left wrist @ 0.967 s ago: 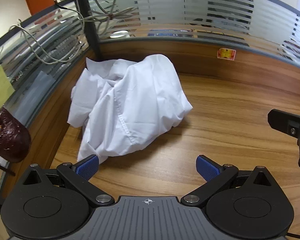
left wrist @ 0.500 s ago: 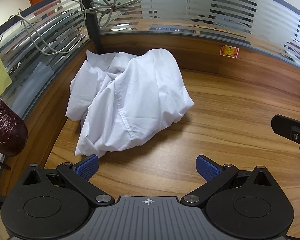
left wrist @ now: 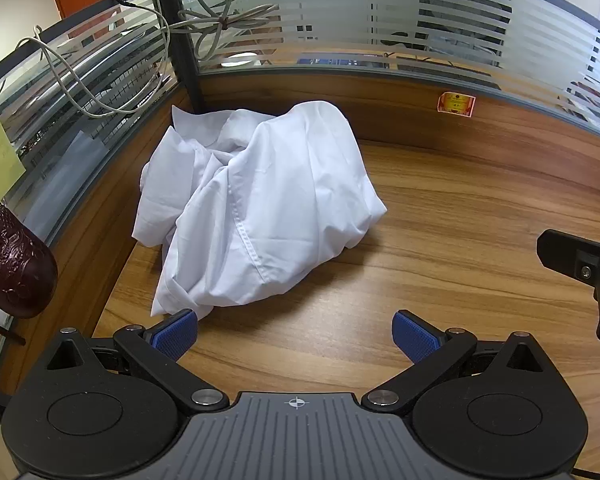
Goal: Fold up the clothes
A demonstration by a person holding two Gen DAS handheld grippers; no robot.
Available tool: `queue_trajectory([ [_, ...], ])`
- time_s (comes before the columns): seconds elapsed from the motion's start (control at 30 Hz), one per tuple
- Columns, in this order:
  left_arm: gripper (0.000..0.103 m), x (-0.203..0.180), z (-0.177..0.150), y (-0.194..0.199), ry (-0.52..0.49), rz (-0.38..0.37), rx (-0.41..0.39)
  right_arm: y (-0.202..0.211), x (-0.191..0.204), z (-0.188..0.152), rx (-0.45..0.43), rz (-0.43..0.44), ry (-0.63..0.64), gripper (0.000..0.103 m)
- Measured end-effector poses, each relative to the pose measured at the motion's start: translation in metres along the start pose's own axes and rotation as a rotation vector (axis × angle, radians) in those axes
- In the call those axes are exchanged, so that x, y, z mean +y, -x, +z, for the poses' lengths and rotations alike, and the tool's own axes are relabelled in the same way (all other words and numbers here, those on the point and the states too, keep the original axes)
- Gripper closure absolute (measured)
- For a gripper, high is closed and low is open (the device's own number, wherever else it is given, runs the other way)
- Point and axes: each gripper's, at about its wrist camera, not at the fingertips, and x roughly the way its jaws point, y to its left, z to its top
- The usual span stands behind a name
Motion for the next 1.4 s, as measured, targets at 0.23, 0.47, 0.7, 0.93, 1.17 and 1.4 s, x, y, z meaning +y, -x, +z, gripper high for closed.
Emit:
queue_trajectory([
  [0.23,0.0,0.001,-0.001,0.001,0.01,-0.002,-0.001,0.0,-0.001,0.0,0.004,-0.005,-0.006,0.0],
  [0.47,0.0,0.004,0.0,-0.001,0.016,-0.005,0.009,-0.004,-0.001,0.0,0.019,0.001,-0.012,0.0],
  [0.7,0.0,0.007,0.0,-0.006,0.036,-0.011,0.025,-0.007,-0.001,0.0,0.028,-0.004,-0.008,0.0],
  [0.93,0.0,0.009,0.002,-0.01,0.047,-0.012,0.031,-0.012,-0.001,0.002,0.036,-0.011,-0.006,0.0],
  [1.17,0.0,0.009,0.004,-0.016,0.048,-0.014,0.045,-0.019,-0.001,0.003,0.057,-0.012,-0.008,0.0],
  [1.4,0.0,0.011,0.004,-0.025,0.052,-0.007,0.056,-0.028,-0.003,0.004,0.073,-0.015,-0.012,0.0],
])
